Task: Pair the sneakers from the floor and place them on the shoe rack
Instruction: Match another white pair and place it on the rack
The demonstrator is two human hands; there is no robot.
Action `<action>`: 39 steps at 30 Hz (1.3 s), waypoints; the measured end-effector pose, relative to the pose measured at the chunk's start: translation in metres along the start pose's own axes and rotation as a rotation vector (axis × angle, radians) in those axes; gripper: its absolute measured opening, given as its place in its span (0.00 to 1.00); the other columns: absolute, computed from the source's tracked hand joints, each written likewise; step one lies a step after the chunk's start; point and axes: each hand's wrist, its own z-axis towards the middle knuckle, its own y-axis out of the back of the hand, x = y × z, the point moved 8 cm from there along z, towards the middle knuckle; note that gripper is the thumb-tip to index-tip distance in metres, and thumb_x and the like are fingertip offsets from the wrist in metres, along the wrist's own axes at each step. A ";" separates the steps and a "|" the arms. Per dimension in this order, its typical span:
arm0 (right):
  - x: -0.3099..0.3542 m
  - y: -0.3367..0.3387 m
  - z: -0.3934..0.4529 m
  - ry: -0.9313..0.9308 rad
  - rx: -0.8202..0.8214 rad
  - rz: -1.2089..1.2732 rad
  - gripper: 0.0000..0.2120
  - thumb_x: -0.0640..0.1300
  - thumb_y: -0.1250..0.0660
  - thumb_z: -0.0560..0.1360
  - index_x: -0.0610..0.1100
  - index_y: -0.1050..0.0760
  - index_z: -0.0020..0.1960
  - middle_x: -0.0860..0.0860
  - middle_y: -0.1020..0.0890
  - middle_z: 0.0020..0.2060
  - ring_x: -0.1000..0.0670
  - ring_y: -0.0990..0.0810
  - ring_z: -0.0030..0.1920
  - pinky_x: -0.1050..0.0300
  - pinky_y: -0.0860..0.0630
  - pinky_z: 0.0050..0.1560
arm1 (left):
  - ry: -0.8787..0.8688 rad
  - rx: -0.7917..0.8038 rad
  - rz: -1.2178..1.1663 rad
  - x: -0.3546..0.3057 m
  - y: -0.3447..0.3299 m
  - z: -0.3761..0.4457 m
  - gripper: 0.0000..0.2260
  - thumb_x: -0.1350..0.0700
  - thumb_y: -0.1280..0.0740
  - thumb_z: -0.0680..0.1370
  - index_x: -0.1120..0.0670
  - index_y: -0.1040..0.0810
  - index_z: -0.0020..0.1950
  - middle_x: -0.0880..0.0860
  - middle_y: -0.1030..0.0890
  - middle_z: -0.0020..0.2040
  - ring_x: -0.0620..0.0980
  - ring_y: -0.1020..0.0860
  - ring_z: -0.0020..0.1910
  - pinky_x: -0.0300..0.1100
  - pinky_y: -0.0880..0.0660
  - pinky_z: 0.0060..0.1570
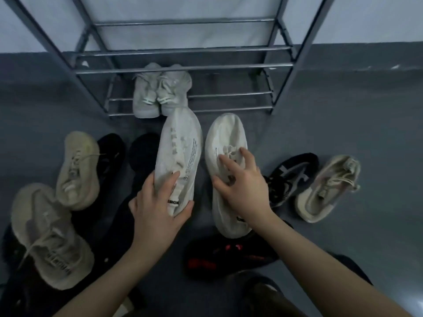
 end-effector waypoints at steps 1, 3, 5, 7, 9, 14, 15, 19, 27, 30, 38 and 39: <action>0.010 -0.016 0.005 0.004 0.031 -0.009 0.23 0.59 0.34 0.71 0.57 0.30 0.65 0.46 0.39 0.72 0.39 0.30 0.64 0.43 0.24 0.53 | 0.029 -0.003 0.004 0.013 0.003 -0.003 0.28 0.37 0.40 0.68 0.41 0.36 0.67 0.55 0.34 0.68 0.57 0.31 0.63 0.58 0.38 0.59; 0.024 -0.046 0.011 -0.008 0.086 -0.021 0.24 0.60 0.35 0.71 0.58 0.31 0.66 0.47 0.40 0.72 0.38 0.31 0.65 0.44 0.24 0.52 | 0.101 -0.015 -0.006 0.035 0.006 -0.006 0.28 0.36 0.40 0.67 0.40 0.36 0.67 0.56 0.34 0.68 0.58 0.31 0.63 0.58 0.38 0.59; 0.032 -0.072 0.015 -0.004 0.132 -0.060 0.25 0.61 0.36 0.72 0.58 0.32 0.67 0.47 0.41 0.73 0.37 0.29 0.62 0.44 0.24 0.52 | 0.154 -0.029 -0.027 0.052 0.007 -0.007 0.28 0.36 0.40 0.67 0.40 0.37 0.66 0.55 0.33 0.68 0.57 0.31 0.63 0.56 0.38 0.59; 0.029 -0.094 0.018 -0.017 0.197 -0.125 0.25 0.60 0.36 0.72 0.57 0.33 0.67 0.47 0.43 0.73 0.36 0.30 0.61 0.45 0.26 0.54 | 0.172 -0.034 -0.033 0.062 0.006 -0.006 0.28 0.36 0.39 0.67 0.40 0.36 0.66 0.55 0.33 0.67 0.56 0.30 0.62 0.53 0.39 0.58; 0.023 -0.110 0.020 -0.035 0.252 -0.162 0.23 0.59 0.36 0.72 0.55 0.32 0.66 0.46 0.42 0.73 0.35 0.31 0.62 0.47 0.27 0.53 | 0.179 -0.039 -0.034 0.070 0.005 -0.005 0.29 0.37 0.38 0.66 0.40 0.36 0.66 0.54 0.33 0.67 0.55 0.29 0.60 0.51 0.40 0.57; 0.024 -0.092 0.018 -0.029 0.249 -0.088 0.23 0.57 0.43 0.77 0.56 0.37 0.71 0.45 0.44 0.74 0.36 0.37 0.68 0.44 0.33 0.62 | 0.111 -0.023 -0.092 0.062 -0.001 -0.003 0.30 0.37 0.37 0.66 0.40 0.37 0.67 0.51 0.33 0.68 0.52 0.30 0.62 0.48 0.41 0.59; 0.026 -0.079 0.015 -0.012 0.217 -0.025 0.23 0.57 0.45 0.78 0.57 0.39 0.72 0.46 0.44 0.75 0.39 0.40 0.71 0.44 0.37 0.66 | 0.100 -0.022 -0.104 0.056 -0.003 -0.003 0.31 0.37 0.37 0.66 0.41 0.37 0.67 0.51 0.33 0.68 0.51 0.31 0.63 0.47 0.42 0.59; 0.023 -0.034 -0.007 -0.016 0.116 0.300 0.26 0.63 0.48 0.75 0.59 0.40 0.72 0.54 0.38 0.72 0.55 0.39 0.71 0.53 0.37 0.68 | 0.076 -0.023 -0.217 0.022 -0.016 0.000 0.35 0.36 0.35 0.64 0.45 0.40 0.68 0.51 0.34 0.70 0.45 0.35 0.66 0.44 0.45 0.60; -0.056 -0.032 -0.023 -0.270 0.134 0.263 0.21 0.55 0.45 0.80 0.54 0.37 0.72 0.48 0.33 0.69 0.49 0.33 0.68 0.58 0.37 0.65 | -0.103 0.409 -0.224 -0.052 -0.099 -0.002 0.53 0.39 0.27 0.65 0.44 0.65 0.73 0.46 0.50 0.75 0.46 0.50 0.73 0.45 0.54 0.69; -0.067 -0.025 -0.023 -0.244 0.107 0.093 0.22 0.55 0.49 0.80 0.49 0.37 0.71 0.46 0.31 0.68 0.46 0.31 0.66 0.54 0.33 0.61 | -0.094 0.390 -0.179 -0.031 -0.098 -0.001 0.51 0.40 0.28 0.65 0.41 0.65 0.73 0.46 0.51 0.74 0.49 0.51 0.73 0.51 0.52 0.70; -0.036 -0.046 -0.045 -0.178 0.339 -0.287 0.45 0.73 0.40 0.65 0.57 0.54 0.75 0.40 0.51 0.76 0.35 0.36 0.69 0.44 0.38 0.67 | 0.029 0.483 -0.078 0.016 -0.113 -0.012 0.54 0.35 0.29 0.64 0.35 0.72 0.68 0.56 0.62 0.75 0.60 0.49 0.74 0.55 0.45 0.69; -0.037 -0.049 -0.046 -0.181 0.345 -0.295 0.46 0.71 0.37 0.65 0.58 0.54 0.75 0.39 0.52 0.75 0.35 0.36 0.69 0.44 0.39 0.67 | 0.013 0.491 -0.064 0.017 -0.115 -0.012 0.54 0.35 0.28 0.63 0.36 0.72 0.68 0.56 0.63 0.74 0.62 0.46 0.73 0.54 0.42 0.68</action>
